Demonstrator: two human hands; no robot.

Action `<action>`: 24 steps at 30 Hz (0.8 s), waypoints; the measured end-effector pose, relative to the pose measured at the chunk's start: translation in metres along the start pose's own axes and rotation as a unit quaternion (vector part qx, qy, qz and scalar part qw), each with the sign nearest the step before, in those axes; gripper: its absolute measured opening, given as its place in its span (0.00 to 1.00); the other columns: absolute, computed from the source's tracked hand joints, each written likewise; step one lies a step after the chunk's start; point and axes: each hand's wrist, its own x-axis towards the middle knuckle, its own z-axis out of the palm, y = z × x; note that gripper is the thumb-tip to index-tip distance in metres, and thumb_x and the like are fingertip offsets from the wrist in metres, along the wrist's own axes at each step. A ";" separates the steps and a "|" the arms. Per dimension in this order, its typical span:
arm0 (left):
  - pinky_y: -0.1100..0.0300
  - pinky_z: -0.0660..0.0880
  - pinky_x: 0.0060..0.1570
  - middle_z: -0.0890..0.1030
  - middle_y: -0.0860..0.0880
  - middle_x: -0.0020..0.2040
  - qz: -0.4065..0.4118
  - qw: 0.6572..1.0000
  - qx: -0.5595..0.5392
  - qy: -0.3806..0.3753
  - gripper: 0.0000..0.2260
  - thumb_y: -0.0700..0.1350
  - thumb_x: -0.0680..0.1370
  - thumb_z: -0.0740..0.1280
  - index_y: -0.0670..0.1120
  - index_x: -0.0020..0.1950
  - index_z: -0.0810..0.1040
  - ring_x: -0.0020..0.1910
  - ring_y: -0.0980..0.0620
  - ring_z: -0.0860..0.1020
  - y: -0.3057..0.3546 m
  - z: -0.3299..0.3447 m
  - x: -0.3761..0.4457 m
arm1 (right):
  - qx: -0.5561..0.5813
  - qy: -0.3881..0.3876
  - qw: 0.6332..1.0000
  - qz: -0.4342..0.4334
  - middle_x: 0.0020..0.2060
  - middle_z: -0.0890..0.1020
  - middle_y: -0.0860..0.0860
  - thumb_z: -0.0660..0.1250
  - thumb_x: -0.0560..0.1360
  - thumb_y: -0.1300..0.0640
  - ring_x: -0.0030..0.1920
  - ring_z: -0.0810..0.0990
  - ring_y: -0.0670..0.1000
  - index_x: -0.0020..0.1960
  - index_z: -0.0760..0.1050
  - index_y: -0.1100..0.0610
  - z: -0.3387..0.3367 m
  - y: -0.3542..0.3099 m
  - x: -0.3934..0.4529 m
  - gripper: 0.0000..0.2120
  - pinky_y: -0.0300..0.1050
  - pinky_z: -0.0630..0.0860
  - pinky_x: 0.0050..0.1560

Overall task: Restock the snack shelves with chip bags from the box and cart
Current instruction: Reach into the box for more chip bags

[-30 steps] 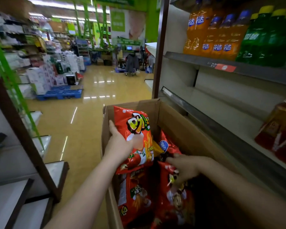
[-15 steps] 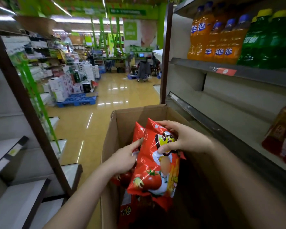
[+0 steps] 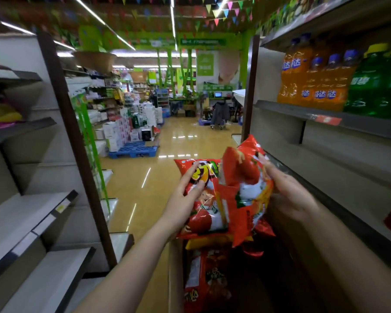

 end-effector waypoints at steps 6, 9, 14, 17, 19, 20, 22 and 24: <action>0.82 0.67 0.39 0.68 0.71 0.55 0.054 0.995 0.060 0.059 0.19 0.47 0.82 0.60 0.62 0.72 0.64 0.44 0.81 0.73 0.046 -0.058 -0.027 | -0.012 -0.086 0.996 -0.014 0.47 0.86 0.57 0.69 0.69 0.48 0.42 0.86 0.54 0.60 0.79 0.59 0.017 -0.041 0.009 0.23 0.42 0.81 0.35; 0.73 0.64 0.56 0.67 0.68 0.66 0.056 0.985 0.140 0.086 0.20 0.54 0.81 0.60 0.65 0.72 0.63 0.63 0.70 0.67 0.051 -0.088 -0.050 | -0.077 -0.131 0.987 -0.043 0.59 0.82 0.56 0.76 0.60 0.50 0.49 0.85 0.53 0.70 0.70 0.55 0.073 -0.054 0.008 0.39 0.45 0.82 0.42; 0.61 0.69 0.65 0.72 0.63 0.66 0.029 0.971 0.116 0.207 0.29 0.71 0.71 0.62 0.65 0.70 0.65 0.65 0.64 0.72 0.052 -0.133 -0.110 | -0.183 -0.161 0.962 -0.125 0.72 0.66 0.48 0.78 0.55 0.38 0.65 0.74 0.52 0.76 0.58 0.46 0.190 -0.058 -0.028 0.55 0.51 0.75 0.62; 0.65 0.72 0.61 0.75 0.64 0.64 0.006 0.962 0.109 0.250 0.35 0.73 0.66 0.66 0.63 0.70 0.65 0.60 0.69 0.74 0.045 -0.163 -0.163 | -0.233 -0.208 0.927 -0.209 0.73 0.65 0.46 0.74 0.66 0.39 0.69 0.67 0.46 0.76 0.58 0.48 0.255 -0.042 -0.068 0.45 0.42 0.67 0.64; 0.55 0.72 0.65 0.76 0.61 0.65 -0.017 0.953 0.101 0.285 0.40 0.72 0.63 0.69 0.61 0.72 0.64 0.62 0.63 0.75 0.035 -0.181 -0.205 | -0.219 -0.266 0.909 -0.234 0.71 0.65 0.44 0.73 0.69 0.41 0.68 0.65 0.42 0.76 0.59 0.49 0.297 -0.025 -0.097 0.42 0.38 0.63 0.65; 0.52 0.72 0.65 0.77 0.60 0.65 -0.025 0.947 0.090 0.306 0.41 0.71 0.63 0.71 0.59 0.73 0.64 0.63 0.62 0.76 0.029 -0.189 -0.228 | -0.204 -0.297 0.903 -0.233 0.70 0.65 0.43 0.72 0.70 0.41 0.67 0.64 0.40 0.77 0.59 0.49 0.317 -0.016 -0.113 0.40 0.37 0.62 0.66; 0.52 0.73 0.64 0.77 0.59 0.64 -0.038 0.930 0.075 0.357 0.38 0.67 0.65 0.71 0.58 0.72 0.66 0.62 0.61 0.76 0.026 -0.202 -0.280 | -0.155 -0.344 0.903 -0.206 0.73 0.65 0.43 0.69 0.74 0.42 0.70 0.64 0.40 0.77 0.59 0.50 0.356 0.001 -0.146 0.36 0.39 0.61 0.70; 0.54 0.76 0.61 0.78 0.59 0.64 -0.051 0.910 0.059 0.406 0.33 0.63 0.69 0.73 0.59 0.70 0.66 0.61 0.60 0.77 0.023 -0.211 -0.333 | -0.114 -0.385 0.900 -0.168 0.75 0.65 0.46 0.67 0.77 0.48 0.72 0.64 0.41 0.78 0.58 0.53 0.386 0.016 -0.183 0.33 0.35 0.62 0.66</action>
